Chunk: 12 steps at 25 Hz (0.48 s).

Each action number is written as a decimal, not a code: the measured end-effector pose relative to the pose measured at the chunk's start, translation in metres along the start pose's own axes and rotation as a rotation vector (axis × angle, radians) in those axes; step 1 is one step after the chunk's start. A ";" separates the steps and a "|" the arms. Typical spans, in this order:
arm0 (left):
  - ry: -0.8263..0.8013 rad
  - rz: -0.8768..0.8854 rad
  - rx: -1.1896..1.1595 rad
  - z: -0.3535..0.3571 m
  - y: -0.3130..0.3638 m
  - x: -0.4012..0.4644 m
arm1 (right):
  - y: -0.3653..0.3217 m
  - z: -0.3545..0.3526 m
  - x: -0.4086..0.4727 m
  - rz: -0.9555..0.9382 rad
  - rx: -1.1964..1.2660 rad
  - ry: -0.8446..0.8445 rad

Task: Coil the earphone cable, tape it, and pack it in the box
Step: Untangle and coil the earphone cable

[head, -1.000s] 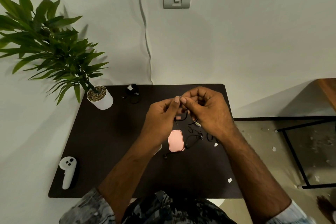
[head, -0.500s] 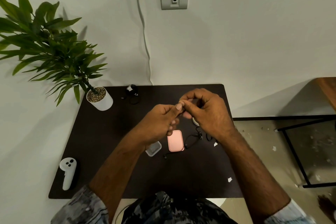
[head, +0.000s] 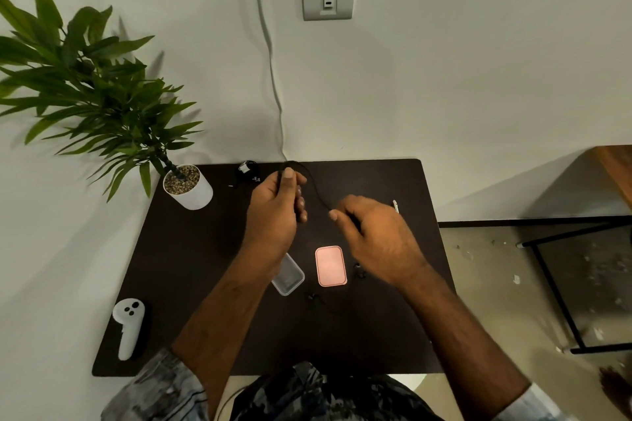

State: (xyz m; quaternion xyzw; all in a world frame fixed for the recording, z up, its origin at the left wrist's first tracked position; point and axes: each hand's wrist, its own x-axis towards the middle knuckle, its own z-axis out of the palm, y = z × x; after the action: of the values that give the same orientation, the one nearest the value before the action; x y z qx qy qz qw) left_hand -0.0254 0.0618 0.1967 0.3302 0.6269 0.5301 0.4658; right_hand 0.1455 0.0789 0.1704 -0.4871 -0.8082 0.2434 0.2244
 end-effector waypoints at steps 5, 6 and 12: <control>0.008 0.213 0.430 0.007 -0.010 -0.001 | -0.017 -0.001 -0.001 -0.204 -0.136 -0.216; 0.001 0.205 0.460 0.008 -0.010 -0.002 | -0.018 -0.002 -0.001 -0.243 -0.120 -0.221; 0.008 0.077 0.261 0.014 -0.005 -0.005 | -0.022 -0.003 -0.003 -0.316 -0.089 -0.187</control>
State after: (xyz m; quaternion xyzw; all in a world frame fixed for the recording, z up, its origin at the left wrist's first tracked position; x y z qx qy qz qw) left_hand -0.0102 0.0610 0.1929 0.4098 0.6792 0.4628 0.3957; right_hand 0.1338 0.0680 0.1863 -0.3388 -0.9019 0.2133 0.1622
